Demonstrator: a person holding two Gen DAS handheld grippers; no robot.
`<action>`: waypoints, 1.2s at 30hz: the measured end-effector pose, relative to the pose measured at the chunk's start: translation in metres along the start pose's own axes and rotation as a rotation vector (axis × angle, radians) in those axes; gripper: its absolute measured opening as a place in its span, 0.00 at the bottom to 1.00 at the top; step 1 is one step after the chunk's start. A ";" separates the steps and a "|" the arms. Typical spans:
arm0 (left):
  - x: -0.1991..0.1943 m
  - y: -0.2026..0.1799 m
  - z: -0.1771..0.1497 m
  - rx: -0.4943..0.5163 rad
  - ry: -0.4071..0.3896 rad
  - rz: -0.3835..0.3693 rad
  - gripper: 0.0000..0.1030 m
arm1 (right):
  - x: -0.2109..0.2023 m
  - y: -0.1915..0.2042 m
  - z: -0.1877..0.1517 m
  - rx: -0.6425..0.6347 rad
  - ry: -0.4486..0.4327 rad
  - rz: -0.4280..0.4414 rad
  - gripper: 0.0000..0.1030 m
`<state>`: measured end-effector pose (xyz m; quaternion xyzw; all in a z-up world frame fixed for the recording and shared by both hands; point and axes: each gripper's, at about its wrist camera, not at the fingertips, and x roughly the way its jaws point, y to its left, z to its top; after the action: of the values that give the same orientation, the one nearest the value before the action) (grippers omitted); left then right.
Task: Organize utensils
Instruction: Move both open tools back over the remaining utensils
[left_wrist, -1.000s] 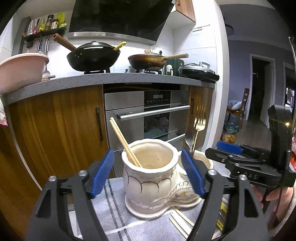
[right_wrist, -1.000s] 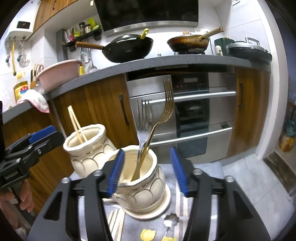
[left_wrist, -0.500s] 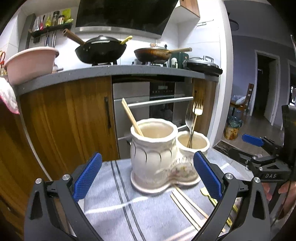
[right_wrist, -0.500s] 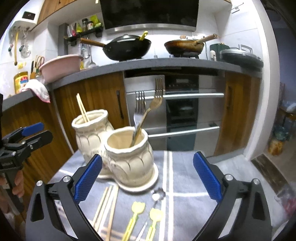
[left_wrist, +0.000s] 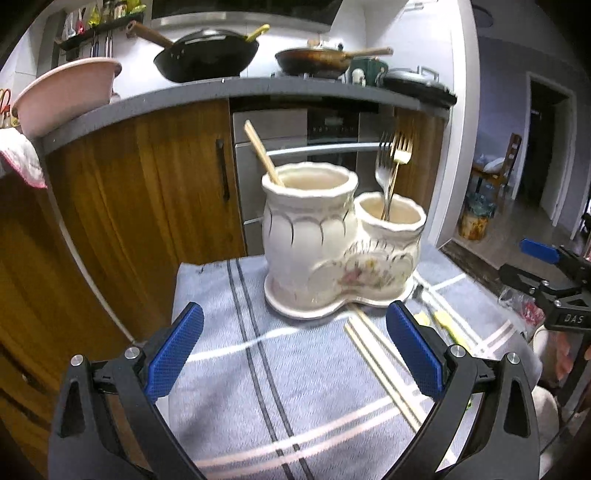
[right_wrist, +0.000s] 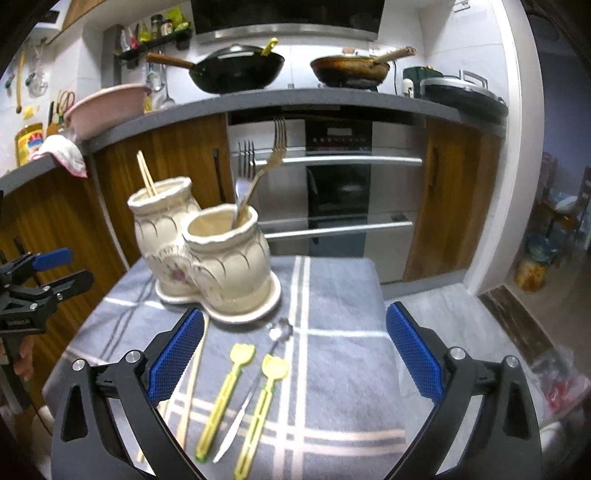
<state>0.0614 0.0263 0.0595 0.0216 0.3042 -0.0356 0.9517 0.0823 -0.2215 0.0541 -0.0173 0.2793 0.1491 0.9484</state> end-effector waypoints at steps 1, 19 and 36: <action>0.002 -0.001 -0.002 0.003 0.011 0.006 0.95 | 0.001 -0.001 -0.002 -0.002 0.007 -0.005 0.95; 0.055 -0.036 -0.051 0.000 0.327 0.022 0.95 | 0.037 -0.001 -0.039 -0.009 0.246 -0.046 0.95; 0.066 -0.048 -0.062 -0.002 0.387 0.015 0.95 | 0.047 0.002 -0.051 -0.012 0.308 -0.044 0.95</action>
<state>0.0753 -0.0214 -0.0304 0.0293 0.4813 -0.0233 0.8757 0.0924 -0.2125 -0.0134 -0.0516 0.4203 0.1257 0.8972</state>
